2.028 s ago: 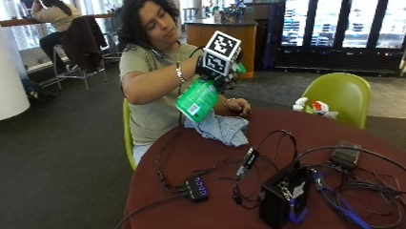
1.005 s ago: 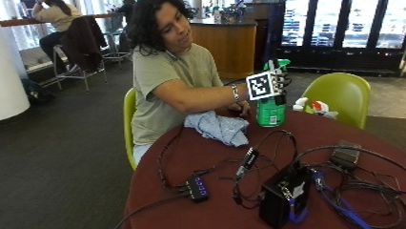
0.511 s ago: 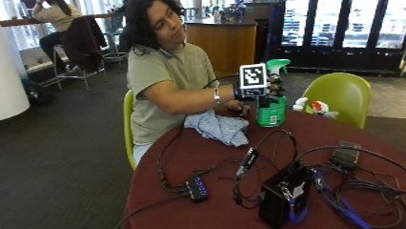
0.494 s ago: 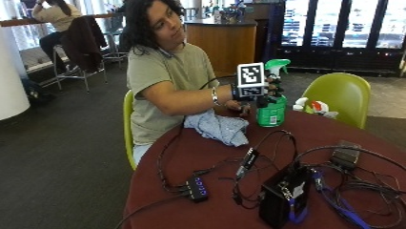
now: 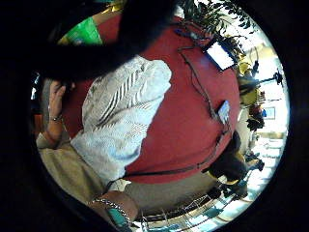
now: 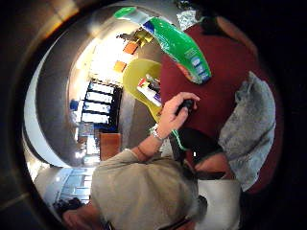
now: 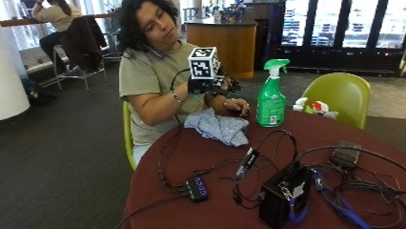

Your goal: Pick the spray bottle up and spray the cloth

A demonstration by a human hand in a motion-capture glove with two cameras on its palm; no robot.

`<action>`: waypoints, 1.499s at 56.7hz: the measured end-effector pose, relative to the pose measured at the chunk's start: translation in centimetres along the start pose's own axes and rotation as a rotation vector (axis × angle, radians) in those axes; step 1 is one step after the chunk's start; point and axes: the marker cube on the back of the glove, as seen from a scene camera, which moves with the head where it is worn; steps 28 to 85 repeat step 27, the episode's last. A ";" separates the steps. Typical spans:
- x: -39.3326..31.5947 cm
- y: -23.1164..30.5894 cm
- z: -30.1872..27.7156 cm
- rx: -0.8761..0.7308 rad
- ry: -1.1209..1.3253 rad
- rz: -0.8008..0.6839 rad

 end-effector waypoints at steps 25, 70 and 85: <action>-0.2 2.6 -0.4 0.025 0.039 0.005; -0.5 2.7 -0.3 0.023 0.039 0.003; -0.5 2.7 -0.3 0.023 0.039 0.003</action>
